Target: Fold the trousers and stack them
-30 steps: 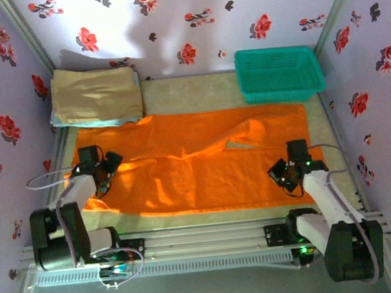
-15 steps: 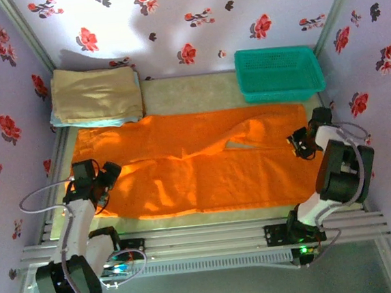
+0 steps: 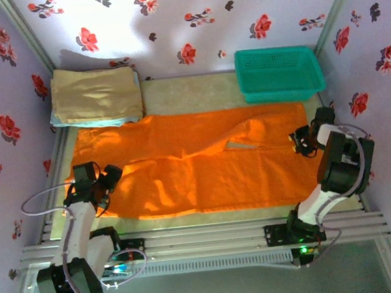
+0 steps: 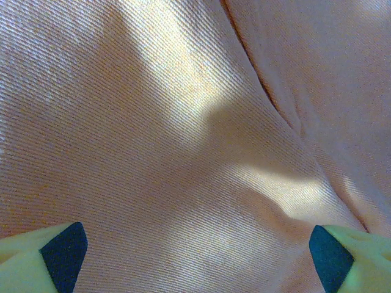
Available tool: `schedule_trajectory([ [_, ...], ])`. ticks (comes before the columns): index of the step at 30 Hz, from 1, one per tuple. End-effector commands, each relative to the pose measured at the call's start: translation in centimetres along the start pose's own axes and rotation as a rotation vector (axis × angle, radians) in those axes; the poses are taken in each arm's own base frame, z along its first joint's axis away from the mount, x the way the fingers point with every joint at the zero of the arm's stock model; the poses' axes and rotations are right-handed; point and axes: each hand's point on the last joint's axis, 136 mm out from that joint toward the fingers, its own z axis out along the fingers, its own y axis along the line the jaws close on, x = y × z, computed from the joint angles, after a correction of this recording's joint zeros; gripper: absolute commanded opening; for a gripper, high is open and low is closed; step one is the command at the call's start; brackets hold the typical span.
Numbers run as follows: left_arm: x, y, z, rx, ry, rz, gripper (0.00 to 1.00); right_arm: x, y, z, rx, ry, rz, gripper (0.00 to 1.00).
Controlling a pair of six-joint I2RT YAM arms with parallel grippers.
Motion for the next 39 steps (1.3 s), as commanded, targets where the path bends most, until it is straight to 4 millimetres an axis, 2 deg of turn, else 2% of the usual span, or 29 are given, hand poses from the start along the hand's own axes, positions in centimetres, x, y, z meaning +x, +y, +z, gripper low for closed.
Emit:
schedule_trajectory([
  [1,0.1,0.1,-0.1,0.004,0.007,0.012,0.97,-0.8,1.0,0.3,-0.035,0.001,0.015,0.20],
  [5,0.1,0.1,-0.3,0.004,0.007,0.019,0.97,-1.3,2.0,-0.9,-0.064,-0.032,-0.005,0.00],
  [10,0.0,-0.1,-0.3,0.011,0.002,0.017,0.97,-2.7,4.0,-3.9,-0.091,-0.100,-0.055,0.00],
  [15,-0.3,-1.0,-0.6,0.042,0.000,0.023,0.96,-5.9,4.8,-6.1,-0.130,-0.140,-0.022,0.00],
  [19,-0.4,-1.6,-0.7,0.061,0.005,0.028,0.95,-7.3,4.2,-6.0,-0.151,-0.139,0.027,0.00],
  [23,-0.5,-2.1,-0.9,0.073,0.009,0.043,0.96,-7.0,3.0,-4.2,-0.125,-0.084,0.037,0.00],
  [25,-0.5,-2.3,-1.0,0.078,0.015,0.051,0.96,-6.7,2.1,-3.6,-0.099,-0.067,0.050,0.24],
  [26,-0.4,-2.4,-1.1,0.082,0.022,0.055,0.96,-6.4,1.9,-3.4,-0.102,-0.059,0.050,0.35],
  [27,-0.4,-2.6,-1.2,0.089,0.029,0.058,0.96,-6.1,1.8,-3.5,-0.108,-0.057,0.046,0.42],
  [31,0.3,-3.1,-1.8,0.108,0.062,0.073,0.96,-3.3,2.3,-5.6,-0.134,-0.074,-0.034,0.49],
  [33,0.6,-3.3,-2.0,0.116,0.066,0.083,0.96,-0.6,2.5,-6.9,-0.136,-0.071,-0.107,0.51],
  [35,1.2,-3.6,-2.0,0.127,0.078,0.096,0.96,3.1,2.4,-7.8,-0.121,-0.059,-0.204,0.51],
  [37,1.9,-4.0,-1.5,0.142,0.090,0.106,0.95,7.1,2.0,-7.8,-0.125,-0.028,-0.296,0.50],
  [39,2.2,-4.0,-0.7,0.134,0.092,0.107,0.95,10.6,0.9,-7.2,-0.113,0.001,-0.344,0.45],
])
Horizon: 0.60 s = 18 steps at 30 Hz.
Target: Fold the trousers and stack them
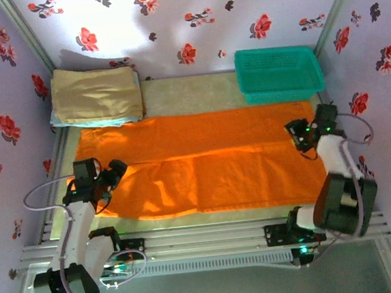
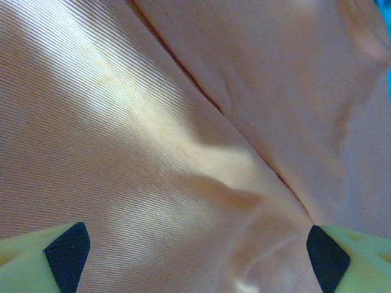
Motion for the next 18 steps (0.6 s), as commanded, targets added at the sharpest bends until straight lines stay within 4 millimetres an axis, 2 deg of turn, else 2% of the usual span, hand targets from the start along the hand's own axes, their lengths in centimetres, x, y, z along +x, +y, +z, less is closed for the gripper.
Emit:
schedule_trajectory([
  [1,0.4,0.0,1.1,0.000,0.010,-0.011,0.94,6.3,-2.8,0.8,0.087,0.088,-0.039,0.40],
  [4,-0.5,0.7,2.6,-0.033,-0.024,-0.058,0.93,10.4,-3.9,2.1,0.101,0.154,-0.060,0.13],
  [6,-1.2,0.8,3.2,-0.050,-0.045,-0.070,0.93,11.9,-4.8,3.0,0.139,0.193,-0.098,0.00],
  [9,-2.1,1.2,4.0,-0.092,-0.054,-0.089,0.94,12.8,-6.3,4.2,0.212,0.246,-0.121,0.00],
  [11,-2.1,2.2,4.6,-0.138,-0.038,-0.112,0.94,12.5,-8.0,4.8,0.257,0.275,-0.045,0.00],
  [14,-1.4,4.0,4.9,-0.184,-0.014,-0.149,0.94,11.5,-9.6,5.3,0.228,0.298,0.100,0.00],
  [18,0.2,5.9,4.3,-0.198,-0.012,-0.188,0.91,10.2,-11.6,4.5,0.271,0.288,0.144,0.00],
])
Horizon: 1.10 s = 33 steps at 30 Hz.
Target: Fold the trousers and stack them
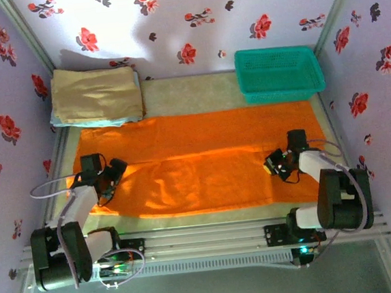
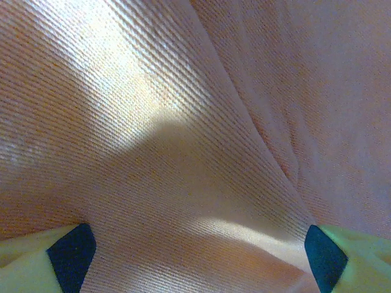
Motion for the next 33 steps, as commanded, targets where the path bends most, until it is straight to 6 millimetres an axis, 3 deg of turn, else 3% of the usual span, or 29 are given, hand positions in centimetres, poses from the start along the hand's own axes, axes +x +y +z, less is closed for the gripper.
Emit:
schedule_trajectory([
  [1,1.6,4.0,0.1,-0.087,0.005,-0.059,0.87,-0.6,-3.7,0.1,0.094,0.003,0.063,0.00],
  [5,3.6,6.7,-1.1,-0.130,0.018,-0.083,0.85,-1.2,-5.8,-0.5,0.121,0.017,0.131,0.00],
  [8,4.4,7.5,-2.7,-0.135,0.018,-0.085,0.84,-0.2,-6.5,-0.7,0.128,0.046,0.138,0.00],
  [13,4.4,6.6,-4.1,-0.088,0.015,-0.065,0.84,0.1,-6.3,-1.8,0.129,0.037,0.117,0.00],
  [14,4.6,6.6,-4.0,-0.091,0.030,-0.062,0.84,0.0,-5.7,-2.2,0.114,0.034,0.104,0.04],
  [15,4.0,5.2,-4.6,-0.065,0.029,-0.054,0.84,-0.4,-5.0,-2.8,0.109,0.022,0.087,0.08],
  [19,3.1,2.2,-5.7,-0.008,0.054,-0.009,0.85,-1.9,-0.4,-6.0,0.015,-0.058,-0.015,0.12],
  [22,1.3,-0.7,-6.8,0.052,0.023,0.040,0.86,-2.3,4.5,-7.9,-0.040,-0.130,-0.152,0.15],
  [24,-0.3,-3.2,-7.1,0.095,-0.002,0.061,0.86,-1.8,8.1,-7.5,-0.050,-0.142,-0.262,0.19],
  [26,-1.9,-5.2,-6.7,0.118,-0.019,0.066,0.87,-1.4,11.4,-6.0,-0.074,-0.124,-0.323,0.18],
  [29,-4.0,-7.3,-4.4,0.124,-0.021,0.046,0.86,-1.1,15.4,-2.4,-0.065,-0.088,-0.401,0.14],
  [33,-4.7,-8.0,0.1,0.081,-0.008,0.042,0.86,-1.5,17.7,3.7,0.023,-0.062,-0.444,0.03],
])
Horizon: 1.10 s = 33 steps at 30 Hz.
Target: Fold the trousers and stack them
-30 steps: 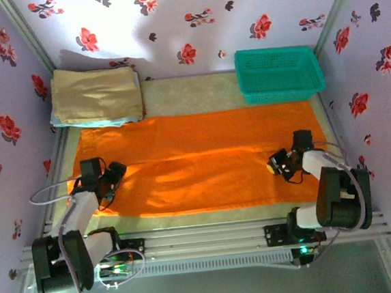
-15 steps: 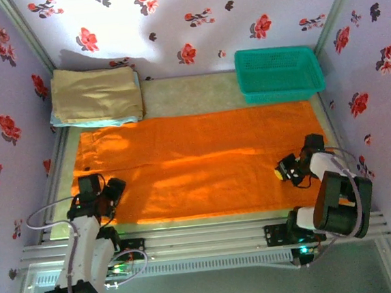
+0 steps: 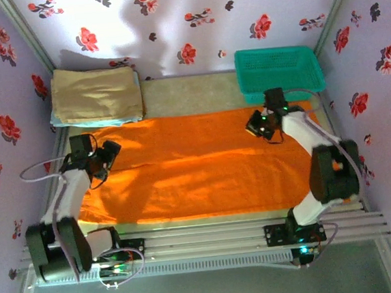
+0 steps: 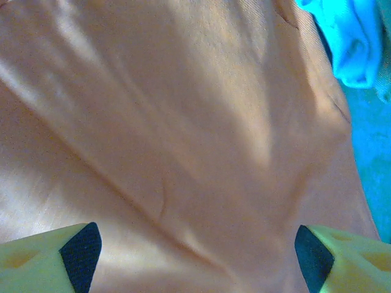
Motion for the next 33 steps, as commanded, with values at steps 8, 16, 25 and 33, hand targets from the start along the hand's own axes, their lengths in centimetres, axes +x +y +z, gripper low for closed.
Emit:
schedule_trajectory([
  [8,0.2,2.6,5.0,-0.099,0.006,0.024,0.87,-0.5,-4.5,8.6,0.170,0.064,0.082,0.00],
  [16,2.4,3.7,5.9,-0.103,0.075,0.040,0.92,-2.5,-7.9,7.7,0.133,0.046,0.191,0.00],
  [25,1.3,3.7,-1.8,-0.147,-0.045,0.051,1.00,-2.3,-1.5,4.0,0.003,0.024,0.065,0.07],
  [33,0.8,10.7,-8.9,-0.282,-0.107,-0.179,1.00,2.6,3.1,-0.6,-0.118,0.035,-0.116,0.16],
])
